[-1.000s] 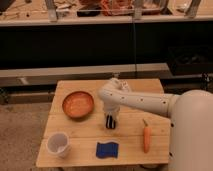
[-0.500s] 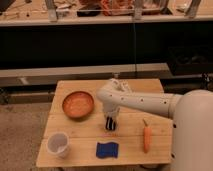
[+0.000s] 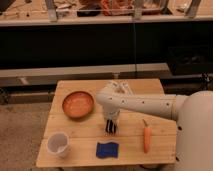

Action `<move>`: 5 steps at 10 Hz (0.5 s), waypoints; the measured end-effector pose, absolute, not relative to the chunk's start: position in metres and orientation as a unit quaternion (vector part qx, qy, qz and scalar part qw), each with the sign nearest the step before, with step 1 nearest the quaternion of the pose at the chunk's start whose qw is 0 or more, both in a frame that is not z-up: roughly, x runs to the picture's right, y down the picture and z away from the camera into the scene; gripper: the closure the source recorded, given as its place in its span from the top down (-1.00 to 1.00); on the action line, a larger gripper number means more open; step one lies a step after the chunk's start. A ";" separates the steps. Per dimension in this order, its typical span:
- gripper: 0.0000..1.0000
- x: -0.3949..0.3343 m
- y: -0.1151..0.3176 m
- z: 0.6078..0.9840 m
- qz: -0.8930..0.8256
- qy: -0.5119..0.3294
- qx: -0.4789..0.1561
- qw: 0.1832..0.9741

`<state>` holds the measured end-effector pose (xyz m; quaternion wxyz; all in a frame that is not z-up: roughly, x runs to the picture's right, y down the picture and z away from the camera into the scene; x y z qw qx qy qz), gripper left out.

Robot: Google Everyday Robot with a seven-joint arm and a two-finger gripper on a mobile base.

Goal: Place the eraser on the white sponge

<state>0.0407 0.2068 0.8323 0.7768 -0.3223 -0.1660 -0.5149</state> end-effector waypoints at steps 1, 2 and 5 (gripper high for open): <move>-0.95 0.042 0.211 0.826 -0.519 -0.166 -0.322 0.774; -0.95 0.044 0.212 0.823 -0.523 -0.164 -0.321 0.772; -0.95 0.040 0.219 0.813 -0.535 -0.167 -0.320 0.764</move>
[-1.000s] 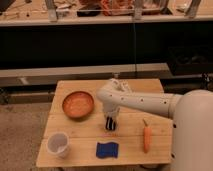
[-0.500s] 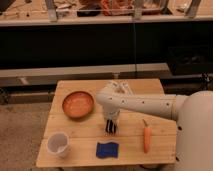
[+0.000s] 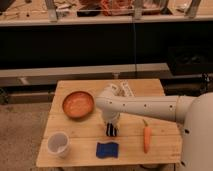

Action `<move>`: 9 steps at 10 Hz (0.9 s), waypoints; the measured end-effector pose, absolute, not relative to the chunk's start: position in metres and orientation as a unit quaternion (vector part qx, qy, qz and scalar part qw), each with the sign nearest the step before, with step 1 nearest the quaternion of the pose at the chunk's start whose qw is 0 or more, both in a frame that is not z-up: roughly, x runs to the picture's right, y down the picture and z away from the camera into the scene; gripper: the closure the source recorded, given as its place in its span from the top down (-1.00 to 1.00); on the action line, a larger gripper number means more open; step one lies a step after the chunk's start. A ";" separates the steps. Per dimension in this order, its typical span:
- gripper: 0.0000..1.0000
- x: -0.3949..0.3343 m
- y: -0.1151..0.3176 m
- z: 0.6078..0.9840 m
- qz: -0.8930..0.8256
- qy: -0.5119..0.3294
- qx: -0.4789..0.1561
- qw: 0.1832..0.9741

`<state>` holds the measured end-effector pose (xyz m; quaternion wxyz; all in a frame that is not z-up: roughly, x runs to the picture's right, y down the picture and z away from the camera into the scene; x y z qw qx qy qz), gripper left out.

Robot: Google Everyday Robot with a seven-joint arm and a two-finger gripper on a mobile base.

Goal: Place the eraser on the white sponge

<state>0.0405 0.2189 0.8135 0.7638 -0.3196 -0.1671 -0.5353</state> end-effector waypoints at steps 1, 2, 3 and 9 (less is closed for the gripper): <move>-0.95 0.041 0.221 0.810 -0.537 -0.167 -0.320 0.762; -0.95 0.042 0.222 0.808 -0.540 -0.167 -0.320 0.761; -0.95 0.041 0.225 0.804 -0.546 -0.168 -0.319 0.756; -0.82 0.040 0.233 0.796 -0.559 -0.169 -0.319 0.747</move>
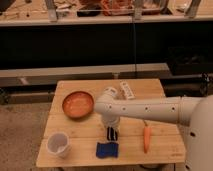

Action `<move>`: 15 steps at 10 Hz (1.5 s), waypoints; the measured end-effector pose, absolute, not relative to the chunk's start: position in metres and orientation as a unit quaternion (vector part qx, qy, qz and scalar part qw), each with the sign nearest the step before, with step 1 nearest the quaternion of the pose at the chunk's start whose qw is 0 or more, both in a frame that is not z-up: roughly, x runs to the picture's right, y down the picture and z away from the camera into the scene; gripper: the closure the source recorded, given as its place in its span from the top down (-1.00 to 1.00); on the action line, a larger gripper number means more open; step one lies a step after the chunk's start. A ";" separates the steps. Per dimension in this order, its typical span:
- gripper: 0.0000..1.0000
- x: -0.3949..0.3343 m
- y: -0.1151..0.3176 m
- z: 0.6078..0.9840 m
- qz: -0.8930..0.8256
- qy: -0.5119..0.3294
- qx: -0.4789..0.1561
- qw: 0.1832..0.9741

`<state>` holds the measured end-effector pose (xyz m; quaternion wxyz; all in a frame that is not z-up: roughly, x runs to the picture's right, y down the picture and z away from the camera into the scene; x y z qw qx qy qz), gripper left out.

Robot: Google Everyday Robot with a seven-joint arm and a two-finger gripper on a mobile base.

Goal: Place the eraser on the white sponge

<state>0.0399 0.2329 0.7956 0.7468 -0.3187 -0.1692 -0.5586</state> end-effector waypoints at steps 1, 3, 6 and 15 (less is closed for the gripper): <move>-0.82 0.040 0.234 0.794 -0.560 -0.169 -0.319 0.746; -0.69 0.041 0.236 0.793 -0.562 -0.169 -0.319 0.744; -0.55 0.040 0.238 0.790 -0.567 -0.169 -0.320 0.740; -0.40 0.039 0.242 0.787 -0.576 -0.170 -0.321 0.732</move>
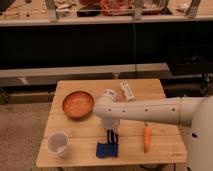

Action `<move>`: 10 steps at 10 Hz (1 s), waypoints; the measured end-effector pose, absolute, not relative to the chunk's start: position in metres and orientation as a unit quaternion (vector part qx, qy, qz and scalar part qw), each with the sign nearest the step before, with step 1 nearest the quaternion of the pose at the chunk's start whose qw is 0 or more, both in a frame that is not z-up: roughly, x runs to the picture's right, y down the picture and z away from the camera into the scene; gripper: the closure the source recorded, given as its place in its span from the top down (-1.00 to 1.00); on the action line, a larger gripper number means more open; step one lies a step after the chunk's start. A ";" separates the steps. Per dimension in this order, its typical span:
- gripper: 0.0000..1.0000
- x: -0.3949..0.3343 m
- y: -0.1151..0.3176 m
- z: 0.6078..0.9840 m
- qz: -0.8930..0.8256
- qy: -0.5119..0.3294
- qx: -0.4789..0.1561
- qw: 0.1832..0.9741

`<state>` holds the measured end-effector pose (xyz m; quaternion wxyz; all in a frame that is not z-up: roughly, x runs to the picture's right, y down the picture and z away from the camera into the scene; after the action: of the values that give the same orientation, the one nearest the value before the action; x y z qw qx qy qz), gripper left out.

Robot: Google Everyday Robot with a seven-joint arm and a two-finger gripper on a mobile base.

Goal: Place the eraser on the white sponge

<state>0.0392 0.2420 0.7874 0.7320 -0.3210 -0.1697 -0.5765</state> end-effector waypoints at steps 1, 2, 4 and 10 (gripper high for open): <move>-0.40 0.039 0.242 0.787 -0.578 -0.169 -0.321 0.731; -0.40 0.039 0.242 0.787 -0.579 -0.170 -0.321 0.730; -0.52 0.039 0.243 0.786 -0.582 -0.170 -0.320 0.728; -0.51 0.039 0.245 0.785 -0.589 -0.170 -0.319 0.722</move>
<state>0.0389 0.2454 0.7854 0.7225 -0.3195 -0.1704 -0.5890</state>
